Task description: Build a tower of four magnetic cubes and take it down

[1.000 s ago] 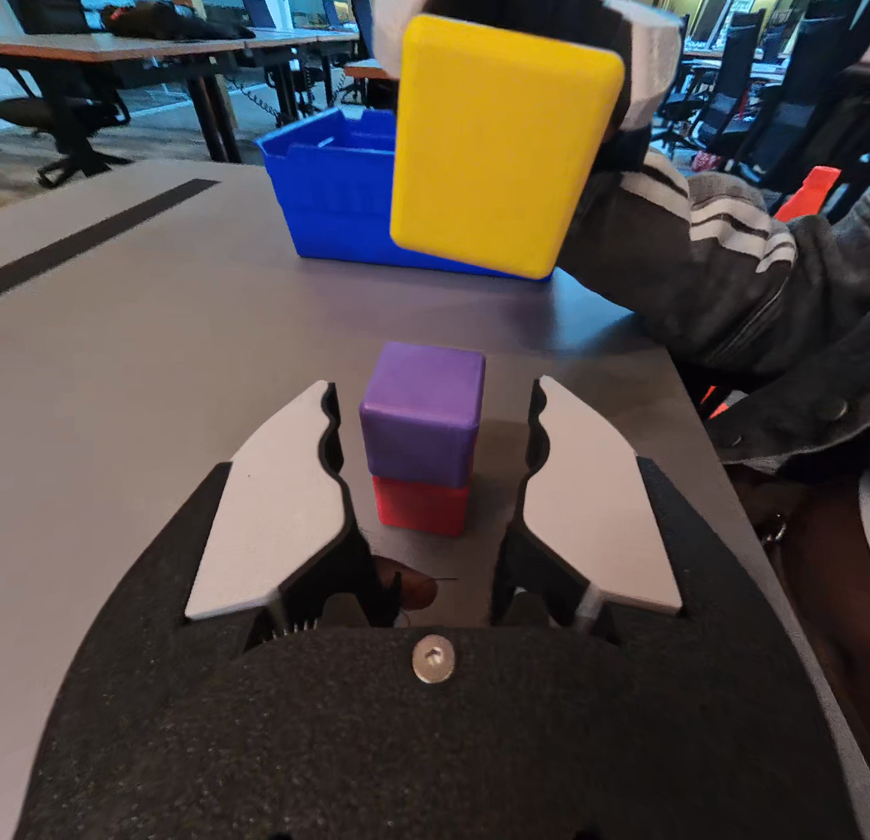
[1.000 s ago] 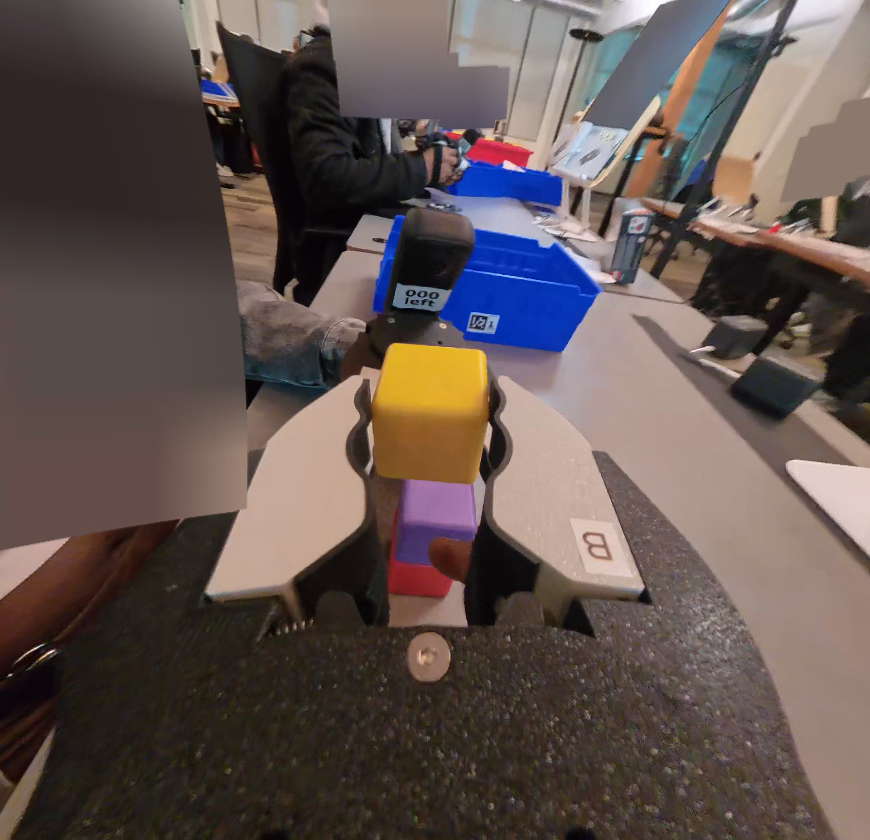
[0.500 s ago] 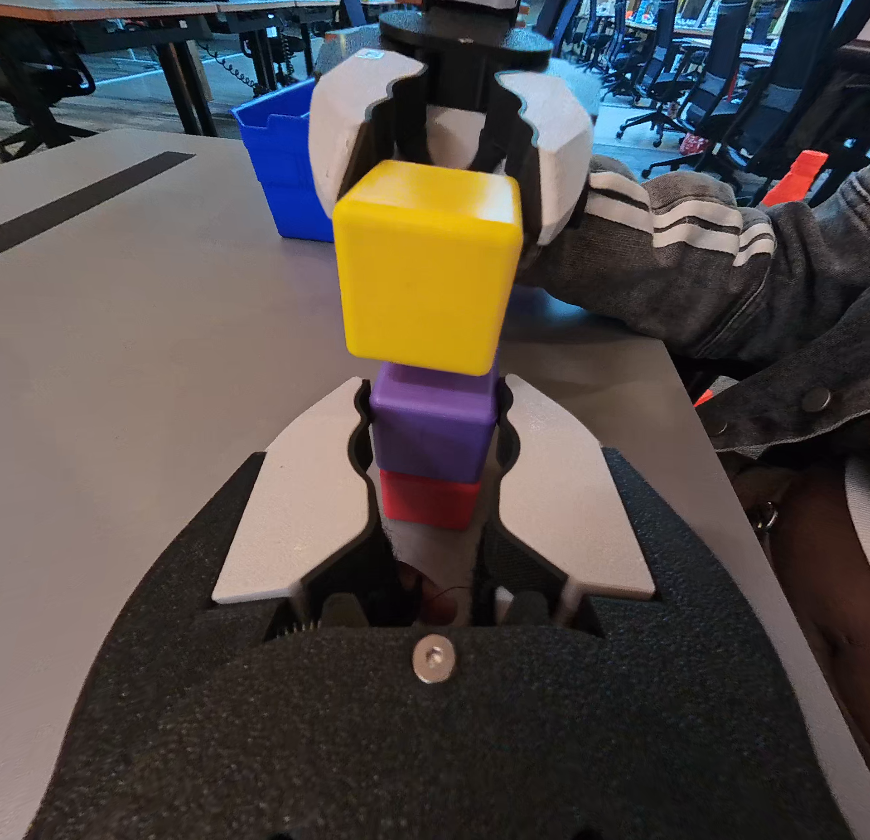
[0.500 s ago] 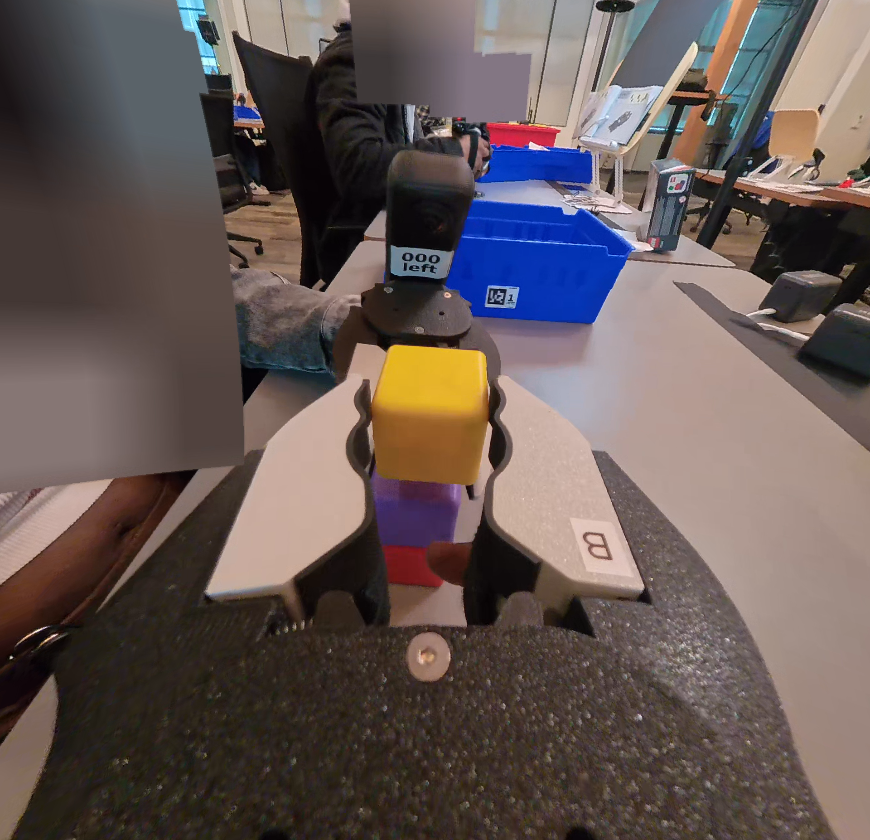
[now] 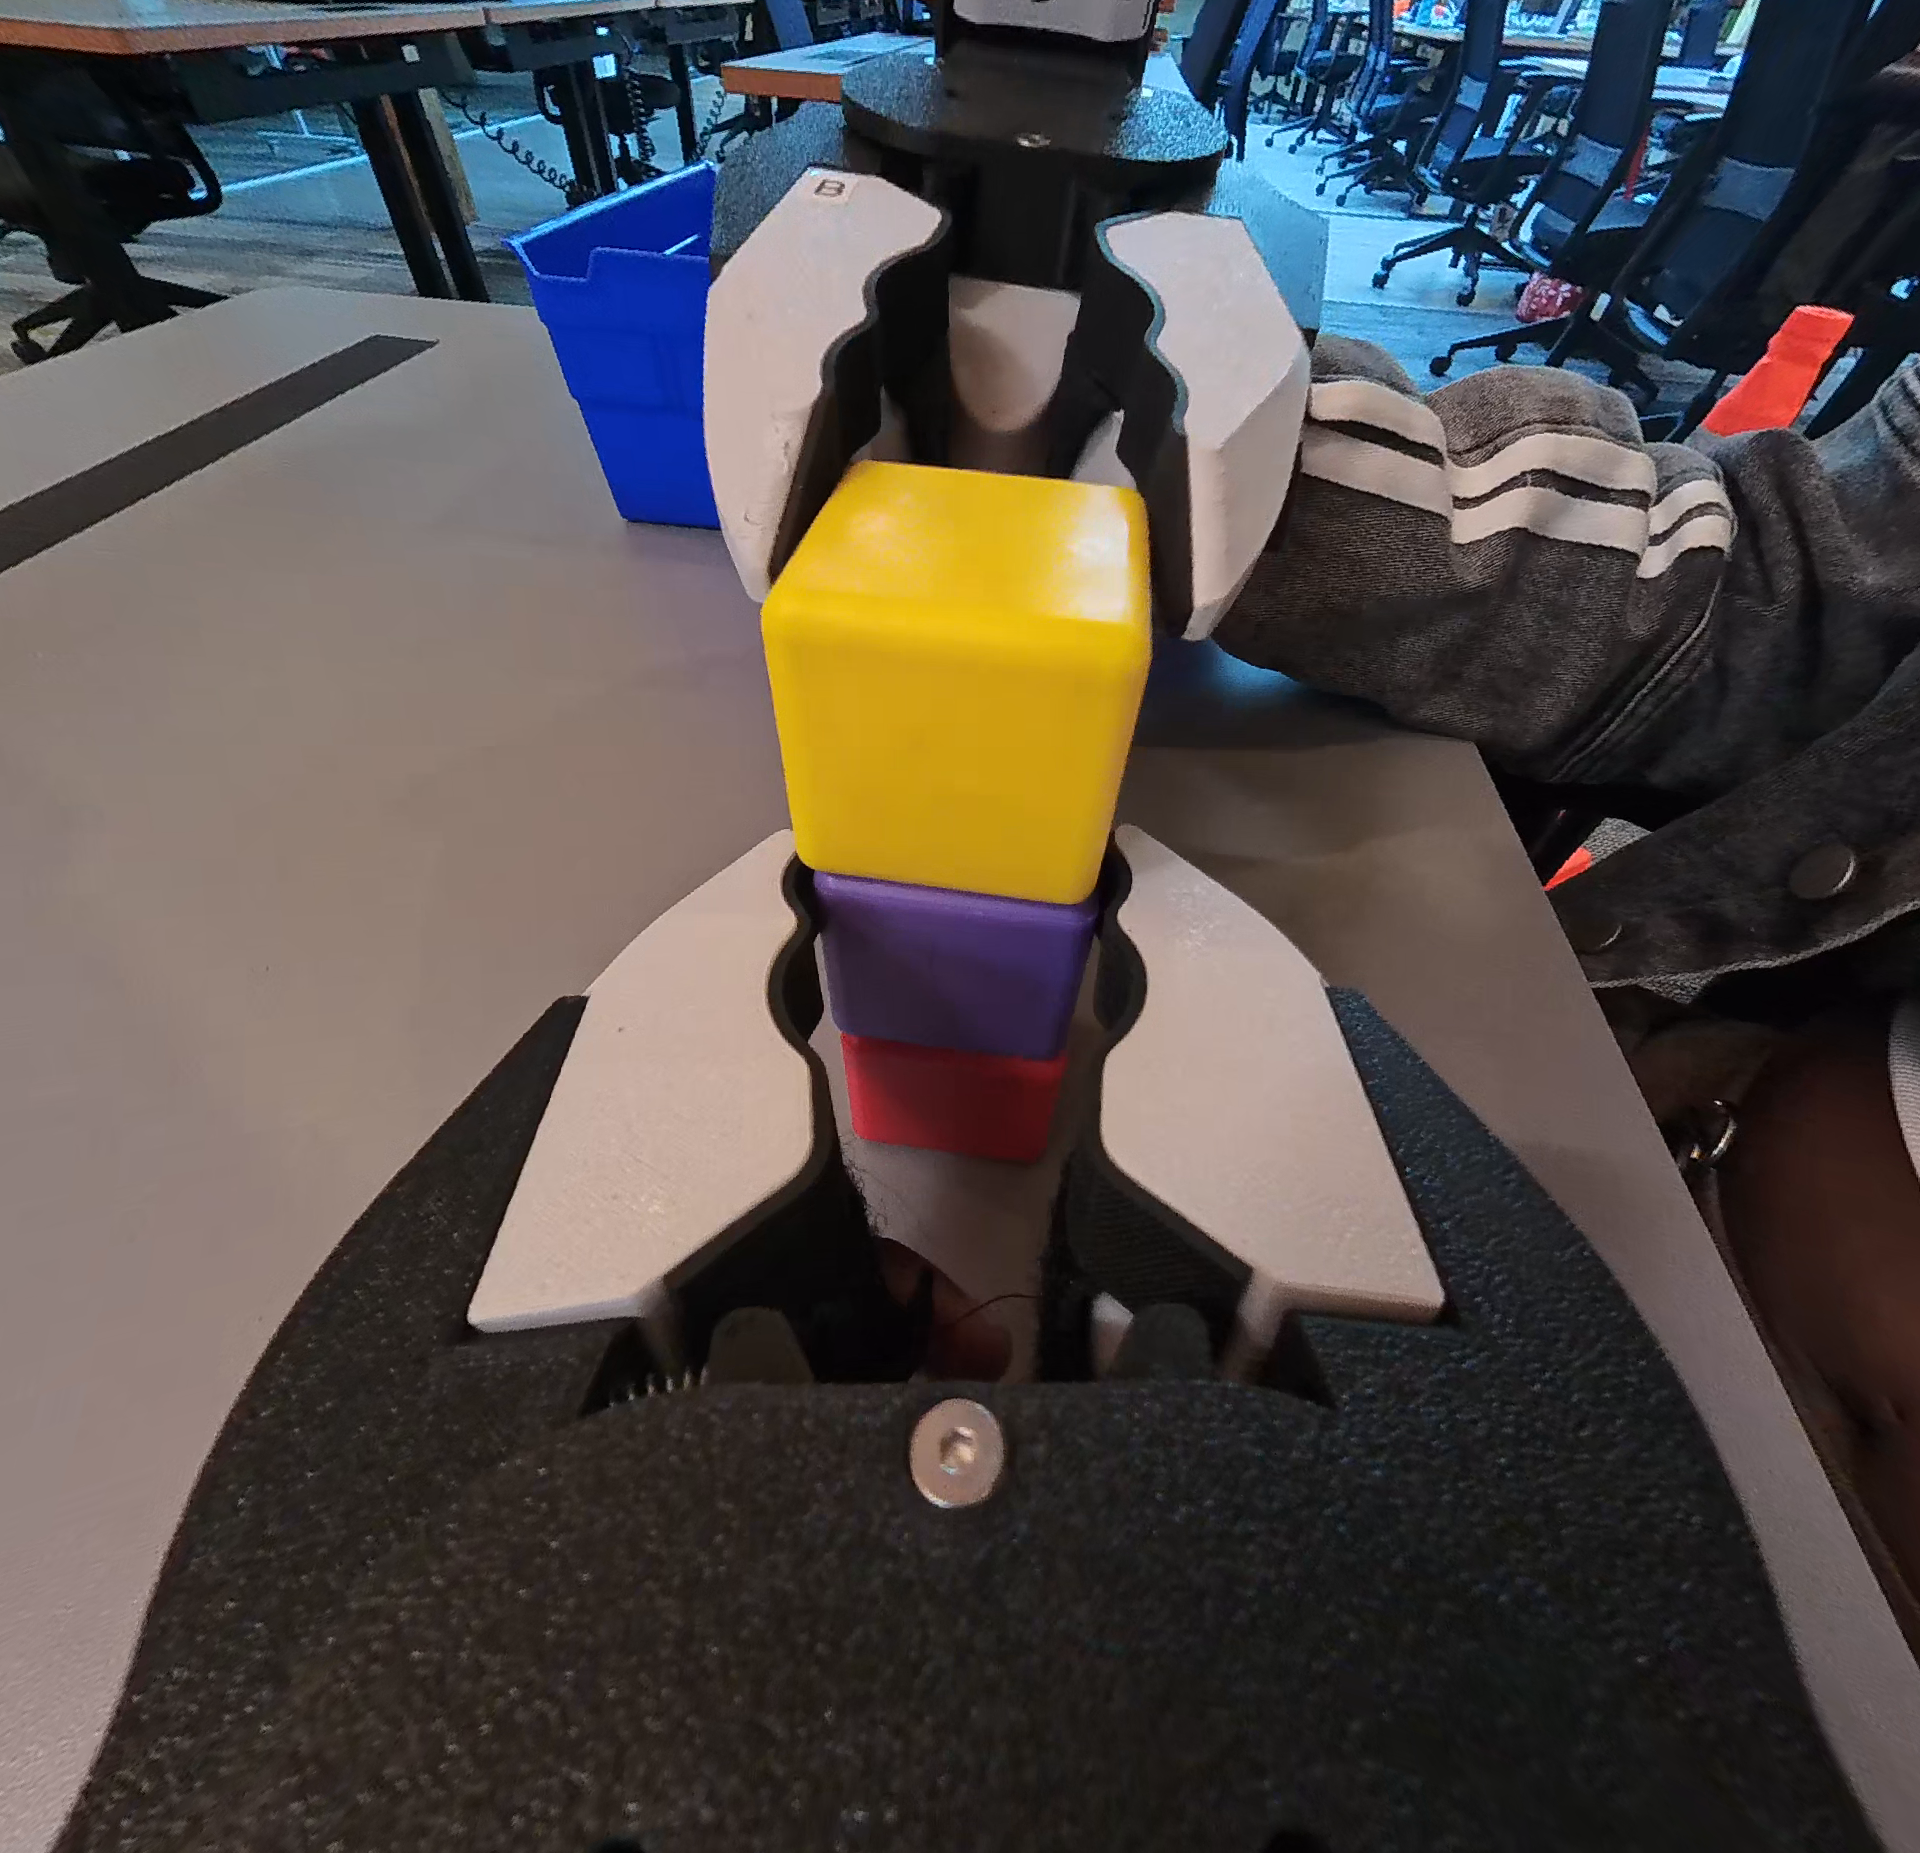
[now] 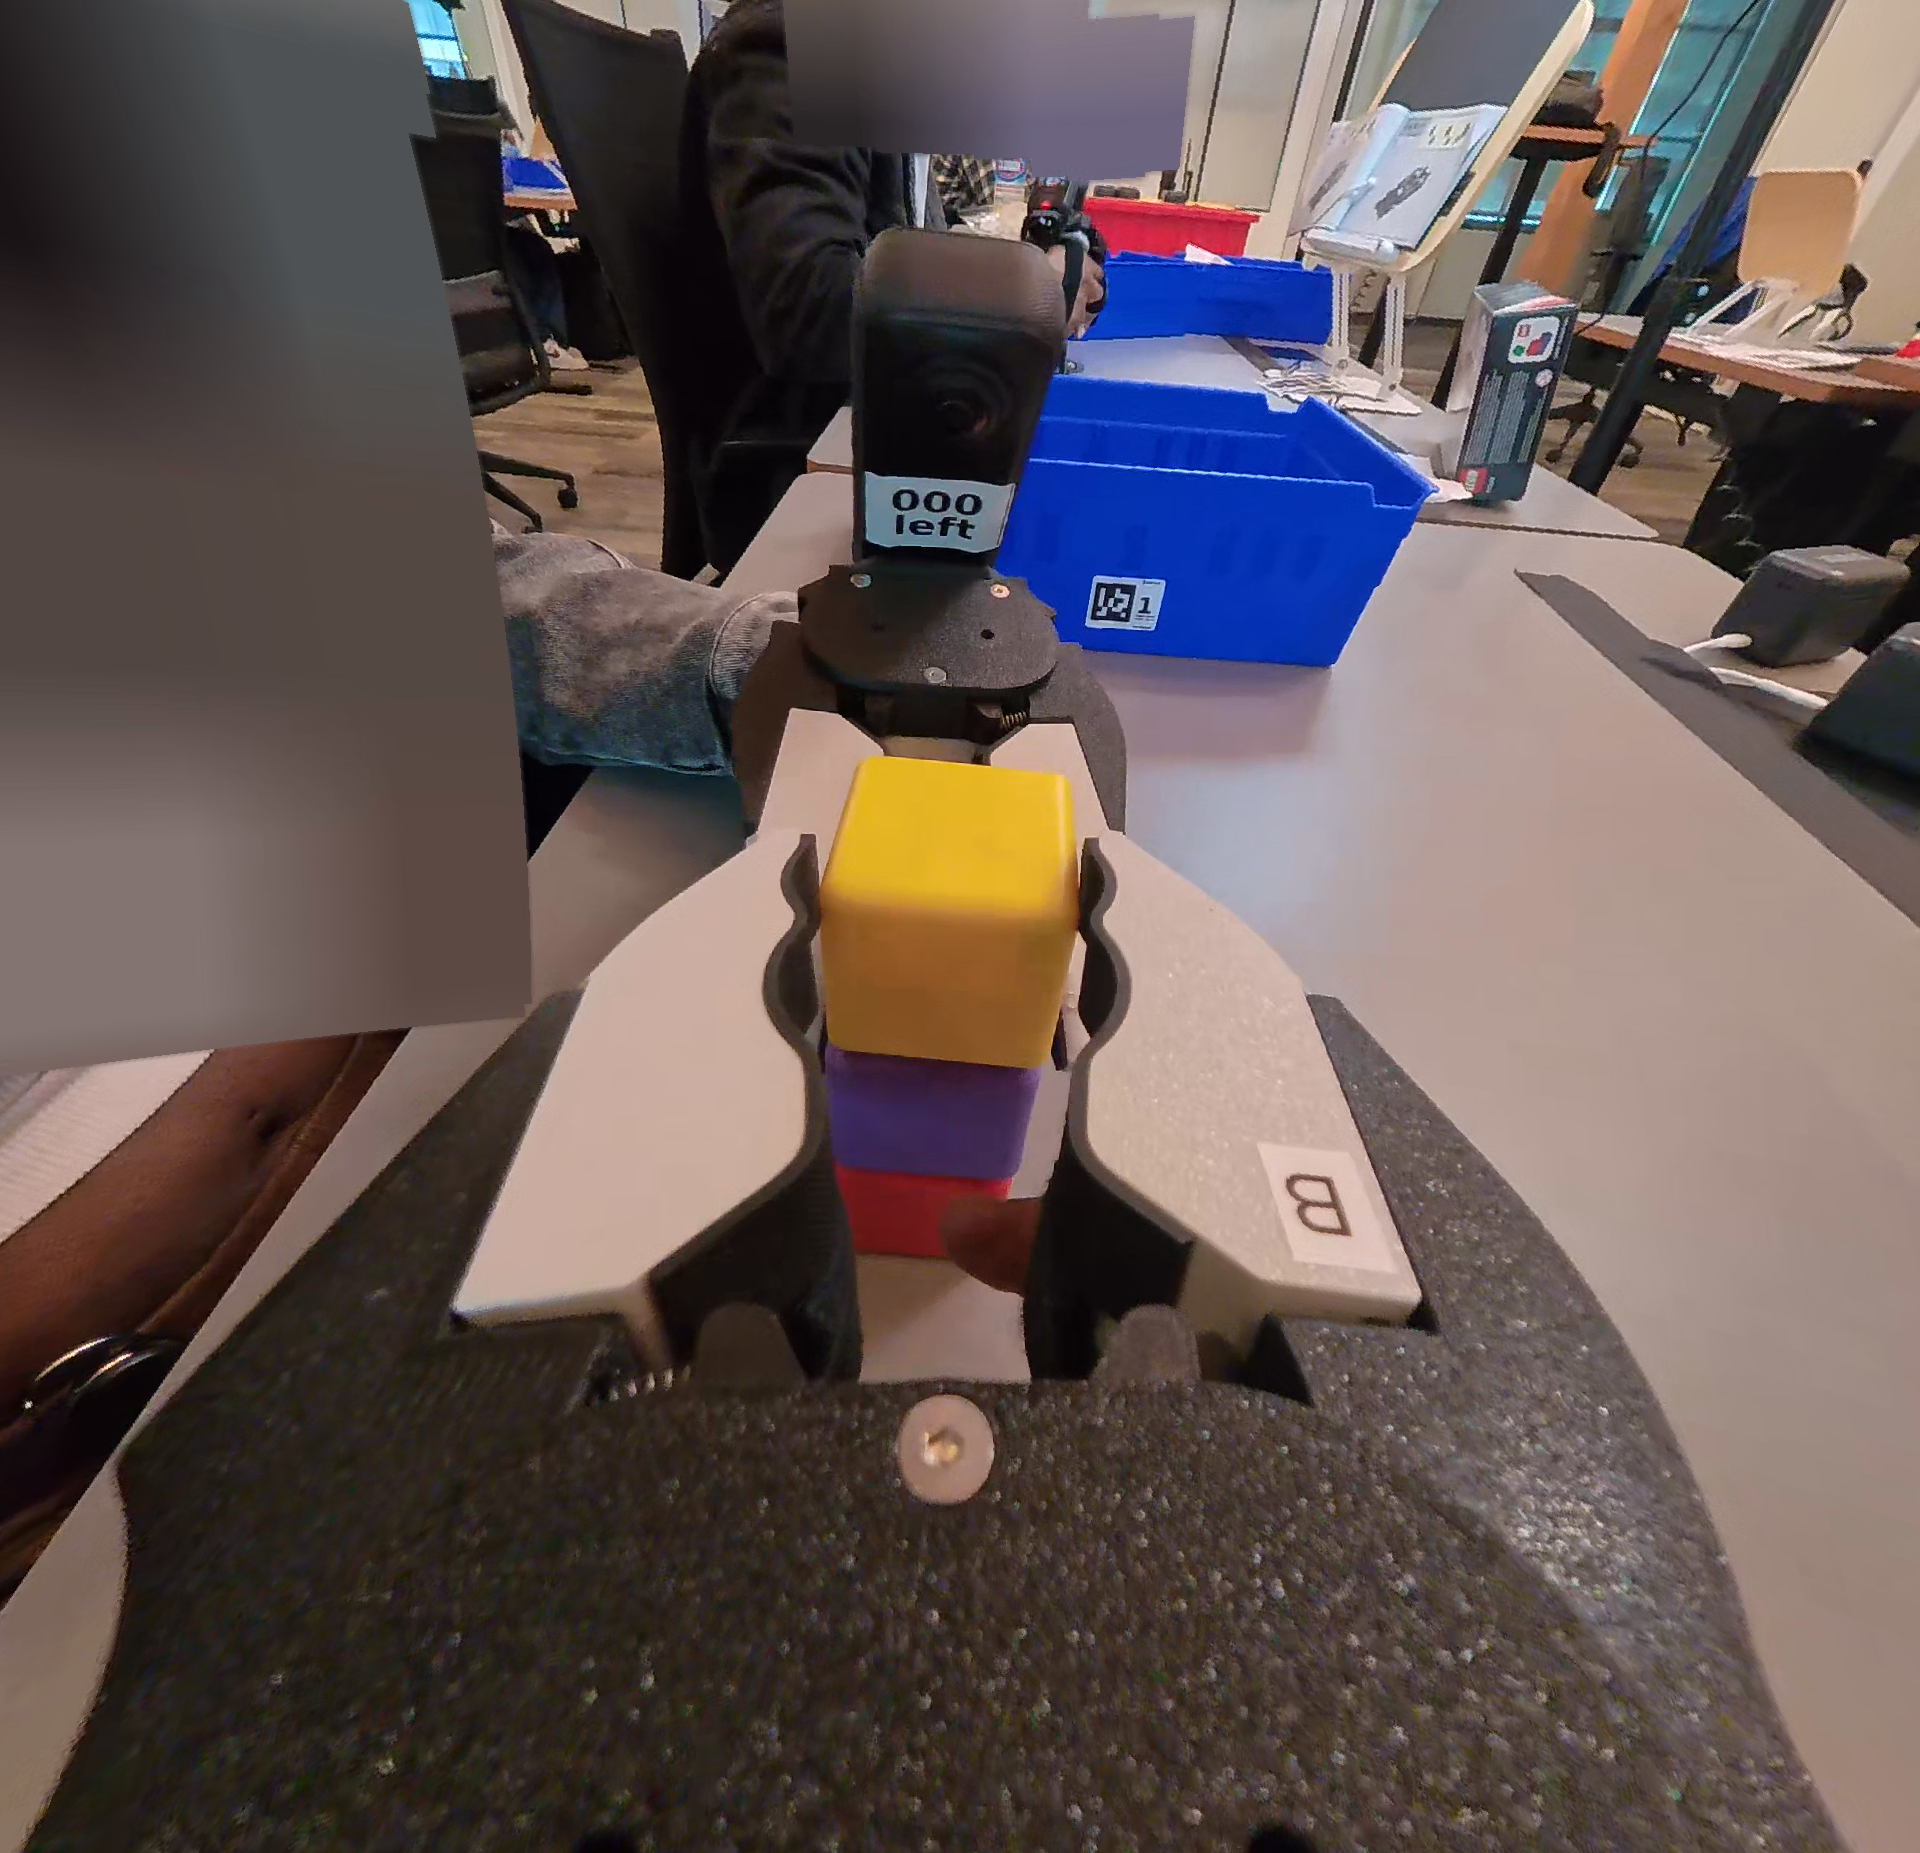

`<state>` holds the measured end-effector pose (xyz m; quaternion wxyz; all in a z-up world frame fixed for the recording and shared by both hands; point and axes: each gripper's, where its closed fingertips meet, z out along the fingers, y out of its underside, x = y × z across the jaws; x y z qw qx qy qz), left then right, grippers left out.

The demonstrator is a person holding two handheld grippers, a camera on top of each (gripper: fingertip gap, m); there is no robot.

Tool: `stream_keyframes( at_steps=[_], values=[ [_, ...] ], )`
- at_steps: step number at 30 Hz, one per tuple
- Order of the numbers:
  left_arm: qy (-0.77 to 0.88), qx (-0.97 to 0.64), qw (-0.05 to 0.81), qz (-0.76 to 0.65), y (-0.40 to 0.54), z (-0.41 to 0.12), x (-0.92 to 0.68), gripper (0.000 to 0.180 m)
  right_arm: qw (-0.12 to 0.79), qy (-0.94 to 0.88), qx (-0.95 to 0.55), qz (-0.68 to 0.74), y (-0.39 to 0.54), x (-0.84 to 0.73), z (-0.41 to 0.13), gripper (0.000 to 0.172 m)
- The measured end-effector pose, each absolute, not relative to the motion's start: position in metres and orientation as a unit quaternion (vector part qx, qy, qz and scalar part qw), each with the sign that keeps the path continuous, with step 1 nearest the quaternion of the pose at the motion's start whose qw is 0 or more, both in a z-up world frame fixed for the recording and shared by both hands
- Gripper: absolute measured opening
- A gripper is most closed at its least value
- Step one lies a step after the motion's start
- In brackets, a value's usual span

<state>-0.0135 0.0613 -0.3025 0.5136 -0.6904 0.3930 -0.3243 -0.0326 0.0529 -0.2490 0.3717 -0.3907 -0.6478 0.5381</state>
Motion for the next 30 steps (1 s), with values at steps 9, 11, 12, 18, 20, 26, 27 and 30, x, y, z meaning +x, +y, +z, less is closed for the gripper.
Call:
stream_keyframes(
  at_steps=[9, 11, 12, 18, 20, 26, 27, 30],
  values=[
    [0.394, -0.69, 0.511, -0.327, 0.0617, -0.3027, -0.0135, 0.05, 0.361, -0.655, -0.379, 0.546, 0.0532, -0.0328, -0.2491, 0.048],
    [0.395, -0.69, 0.512, -0.327, 0.0617, -0.3027, -0.0136, 0.05, 0.365, -0.657, -0.381, 0.538, 0.0534, -0.0327, -0.2493, 0.048],
    [0.395, -0.69, 0.512, -0.326, 0.0618, -0.3027, -0.0137, 0.05, 0.367, -0.657, -0.383, 0.536, 0.0536, -0.0327, -0.2493, 0.048],
    [0.395, -0.69, 0.512, -0.326, 0.062, -0.3027, -0.0138, 0.05, 0.377, -0.657, -0.387, 0.525, 0.0538, -0.0325, -0.2493, 0.048],
    [0.395, -0.69, 0.512, -0.326, 0.0621, -0.3027, -0.0138, 0.05, 0.375, -0.656, -0.387, 0.529, 0.0537, -0.0326, -0.2492, 0.048],
    [0.394, -0.69, 0.512, -0.326, 0.0624, -0.3026, -0.0141, 0.05, 0.366, -0.656, -0.39, 0.533, 0.0539, -0.0329, -0.2495, 0.048],
    [0.394, -0.69, 0.512, -0.326, 0.0624, -0.3026, -0.0142, 0.05, 0.366, -0.656, -0.389, 0.533, 0.0539, -0.0329, -0.2497, 0.048],
    [0.393, -0.691, 0.508, -0.332, 0.0623, -0.3029, -0.0142, 0.05, 0.386, -0.648, -0.383, 0.534, 0.0563, -0.033, -0.2472, 0.055]
  ],
)
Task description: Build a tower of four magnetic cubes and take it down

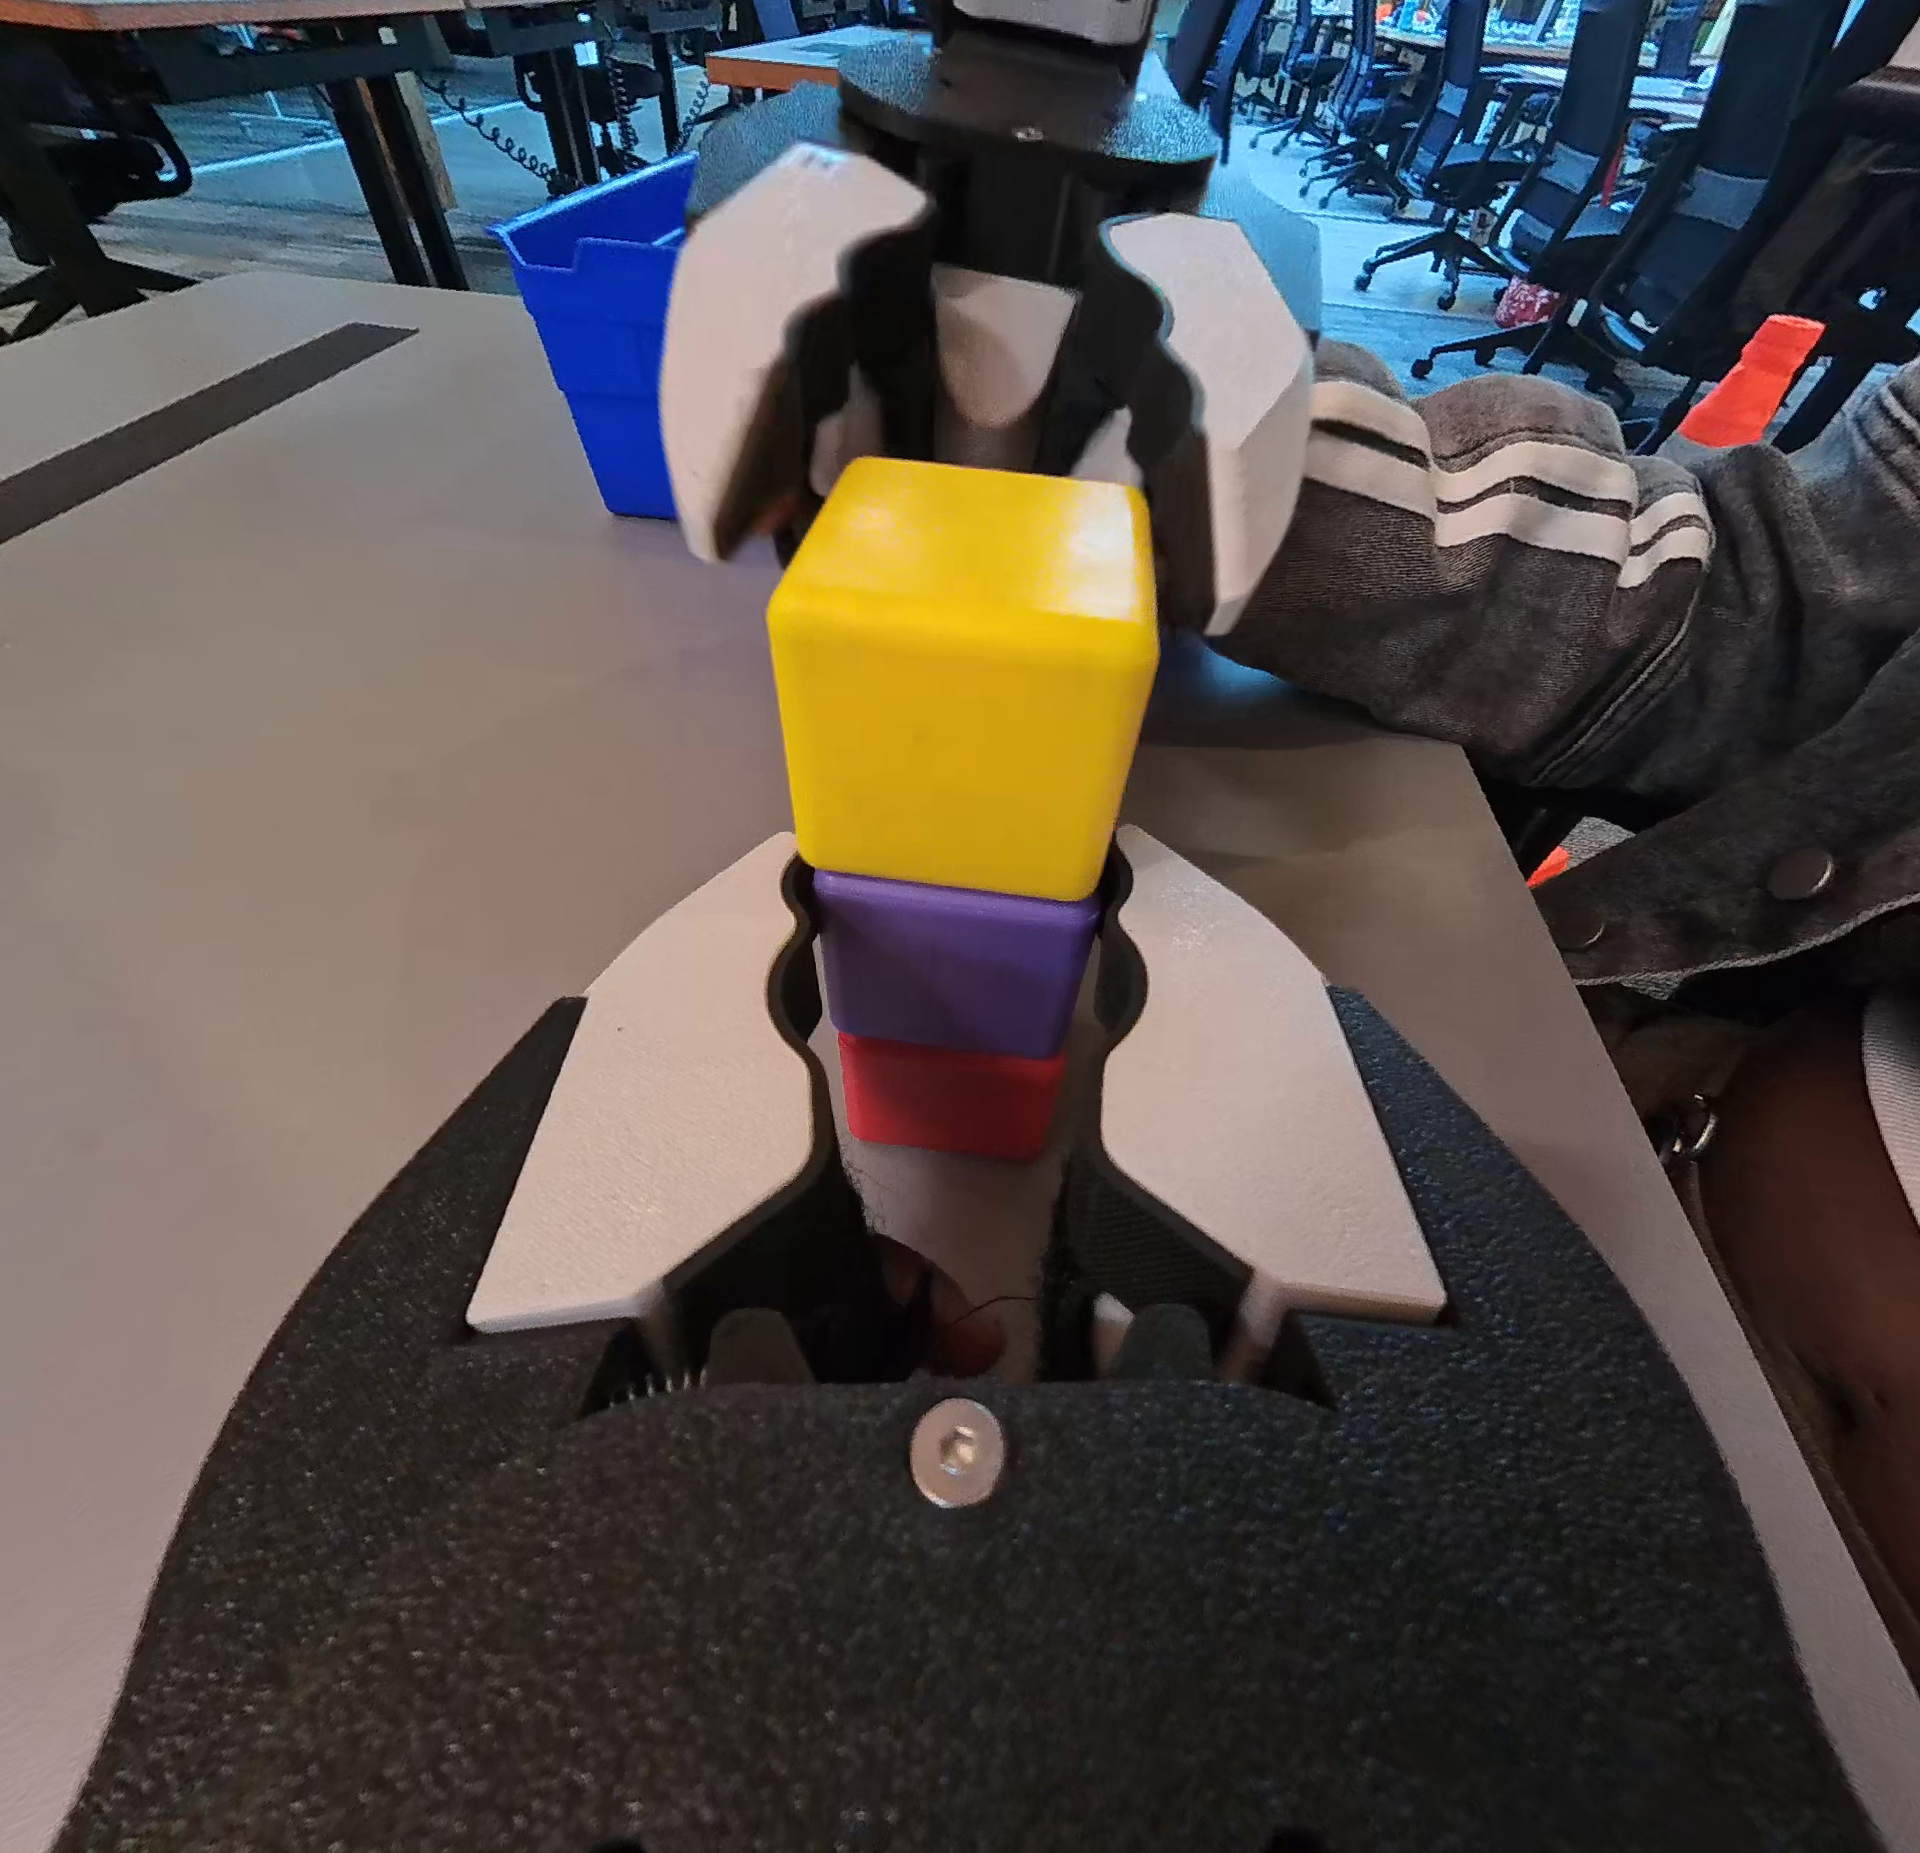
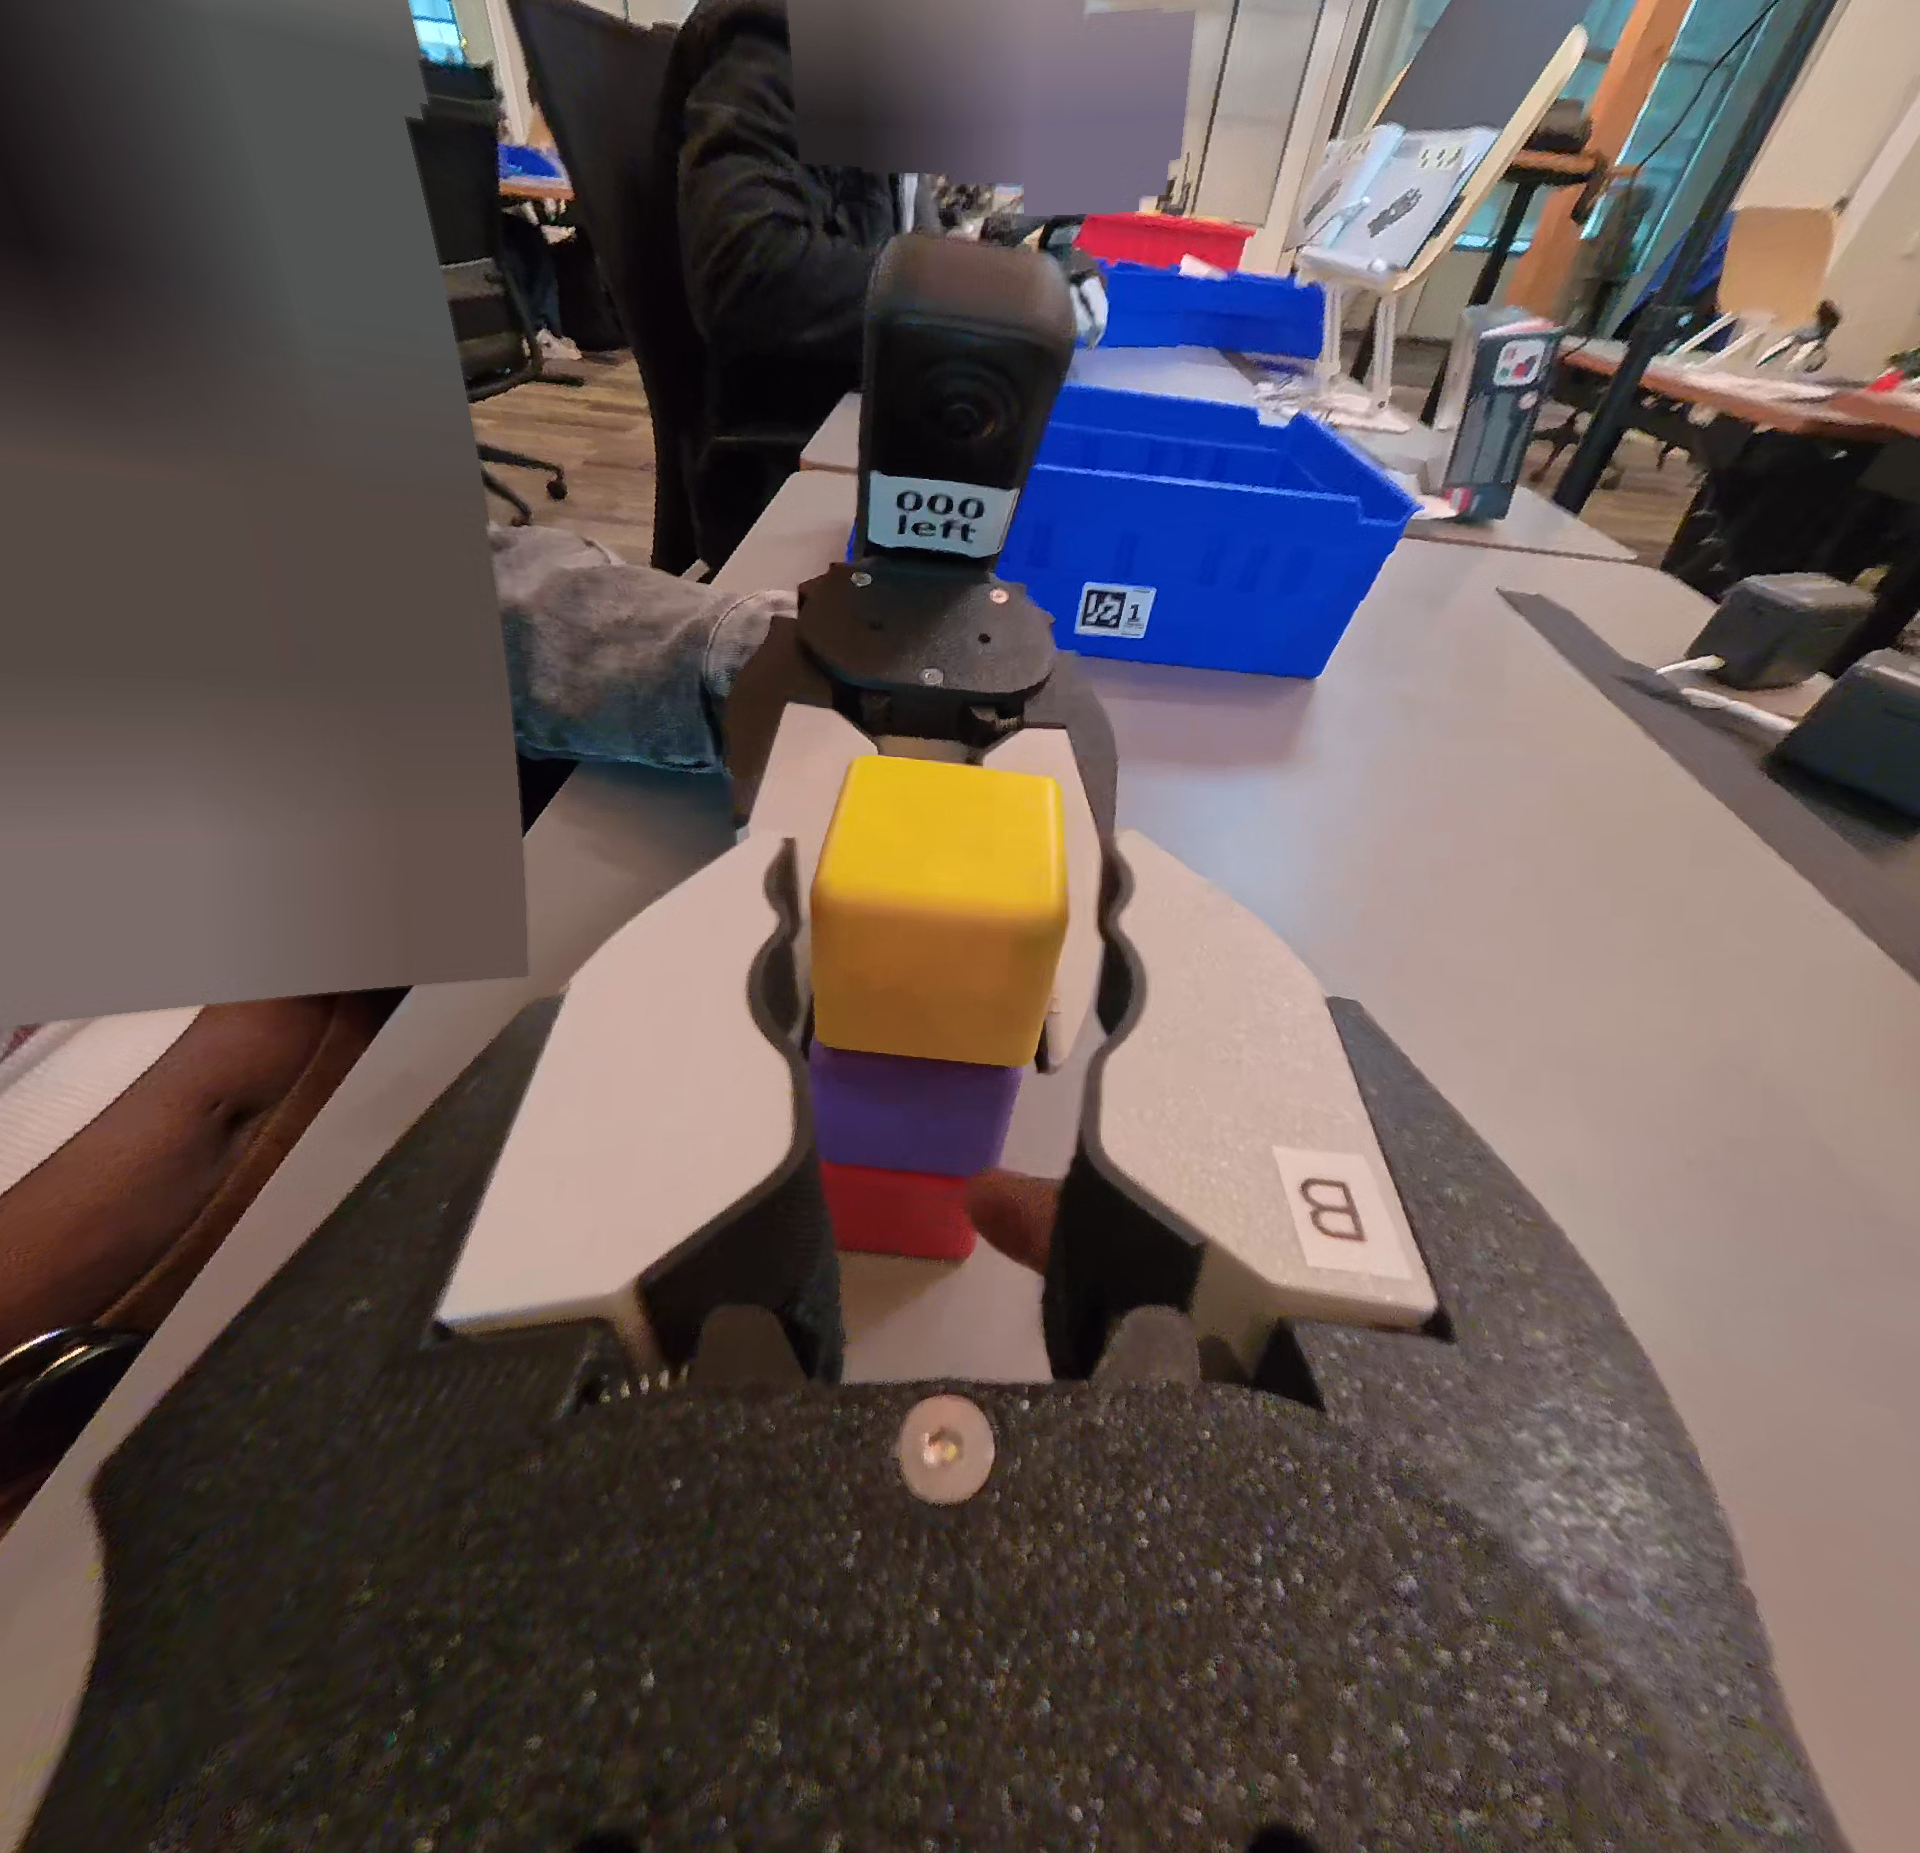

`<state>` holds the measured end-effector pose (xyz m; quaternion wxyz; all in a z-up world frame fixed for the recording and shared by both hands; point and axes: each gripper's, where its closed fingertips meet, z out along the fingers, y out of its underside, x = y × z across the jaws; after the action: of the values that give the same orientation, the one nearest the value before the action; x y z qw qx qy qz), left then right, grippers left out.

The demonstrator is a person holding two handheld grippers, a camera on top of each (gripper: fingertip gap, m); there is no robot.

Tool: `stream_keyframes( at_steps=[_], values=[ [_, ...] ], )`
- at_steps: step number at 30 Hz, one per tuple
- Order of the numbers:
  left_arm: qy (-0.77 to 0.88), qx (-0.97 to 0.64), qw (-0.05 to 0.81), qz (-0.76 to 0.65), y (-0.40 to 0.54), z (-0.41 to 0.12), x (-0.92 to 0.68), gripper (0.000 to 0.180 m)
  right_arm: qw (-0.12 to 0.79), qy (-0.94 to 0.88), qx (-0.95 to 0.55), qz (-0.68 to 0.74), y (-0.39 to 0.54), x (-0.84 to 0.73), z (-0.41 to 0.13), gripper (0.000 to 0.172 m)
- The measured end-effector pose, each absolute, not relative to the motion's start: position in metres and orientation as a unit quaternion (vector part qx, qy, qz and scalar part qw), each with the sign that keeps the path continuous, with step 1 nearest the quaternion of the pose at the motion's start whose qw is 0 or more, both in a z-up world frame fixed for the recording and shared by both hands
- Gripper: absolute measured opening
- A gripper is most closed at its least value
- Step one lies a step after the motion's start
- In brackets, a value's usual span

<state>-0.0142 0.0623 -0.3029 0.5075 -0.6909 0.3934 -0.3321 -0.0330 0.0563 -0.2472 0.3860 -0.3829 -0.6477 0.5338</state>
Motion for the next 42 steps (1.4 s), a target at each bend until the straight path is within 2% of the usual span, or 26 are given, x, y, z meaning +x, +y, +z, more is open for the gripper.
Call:
stream_keyframes(
  at_steps=[4, 10, 14, 17, 19, 20, 22, 26, 30, 32, 33, 34, 36, 37, 40, 42],
  values=[
    [0.397, -0.69, 0.504, -0.334, 0.061, -0.303, -0.014, 0.08, 0.39, -0.622, -0.378, 0.564, 0.058, -0.029, -0.237, 0.073],
    [0.397, -0.697, 0.525, -0.286, 0.057, -0.288, -0.03, 0.095, 0.412, -0.594, -0.379, 0.578, 0.067, -0.024, -0.226, 0.079],
    [0.327, -0.701, 0.592, -0.225, 0.041, -0.222, -0.078, 0.089, 0.436, -0.562, -0.375, 0.594, 0.075, -0.017, -0.212, 0.079],
    [0.179, -0.723, 0.661, -0.094, 0.032, -0.157, -0.181, 0.08, 0.454, -0.545, -0.368, 0.601, 0.078, -0.012, -0.202, 0.079],
    [0.06, -0.729, 0.682, 0.018, 0.019, -0.132, -0.273, 0.074, 0.465, -0.538, -0.364, 0.602, 0.079, -0.01, -0.197, 0.079],
    [0.012, -0.743, 0.665, 0.074, 0.013, -0.135, -0.319, 0.073, 0.468, -0.537, -0.363, 0.6, 0.079, -0.009, -0.196, 0.078],
    [-0.052, -0.804, 0.579, 0.12, 0.009, -0.172, -0.393, 0.083, 0.467, -0.539, -0.364, 0.599, 0.079, -0.01, -0.197, 0.078],
    [-0.134, -0.884, 0.43, 0.125, 0.019, -0.264, -0.482, 0.088, 0.463, -0.546, -0.366, 0.594, 0.077, -0.012, -0.2, 0.078],
    [-0.149, -0.915, 0.354, 0.125, 0.032, -0.322, -0.51, 0.093, 0.465, -0.543, -0.371, 0.593, 0.08, -0.012, -0.201, 0.077],
    [-0.156, -0.92, 0.344, 0.104, 0.04, -0.337, -0.514, 0.084, 0.465, -0.54, -0.373, 0.594, 0.082, -0.011, -0.201, 0.077],
    [-0.151, -0.923, 0.342, 0.094, 0.043, -0.342, -0.514, 0.061, 0.465, -0.54, -0.374, 0.594, 0.083, -0.011, -0.201, 0.077],
    [-0.151, -0.923, 0.344, 0.084, 0.045, -0.344, -0.515, 0.051, 0.465, -0.541, -0.375, 0.592, 0.083, -0.011, -0.202, 0.076],
    [-0.178, -0.909, 0.373, 0.051, 0.047, -0.334, -0.515, 0.051, 0.466, -0.545, -0.376, 0.586, 0.083, -0.012, -0.203, 0.076],
    [-0.192, -0.886, 0.422, 0.021, 0.051, -0.317, -0.511, 0.051, 0.468, -0.547, -0.376, 0.584, 0.082, -0.012, -0.203, 0.076],
    [-0.206, -0.757, 0.603, -0.148, 0.055, -0.23, -0.471, 0.05, 0.482, -0.549, -0.37, 0.574, 0.08, -0.014, -0.201, 0.074],
    [-0.172, -0.652, 0.681, -0.285, 0.043, -0.166, -0.424, 0.05, 0.503, -0.553, -0.362, 0.556, 0.079, -0.015, -0.198, 0.072]
  ],
)
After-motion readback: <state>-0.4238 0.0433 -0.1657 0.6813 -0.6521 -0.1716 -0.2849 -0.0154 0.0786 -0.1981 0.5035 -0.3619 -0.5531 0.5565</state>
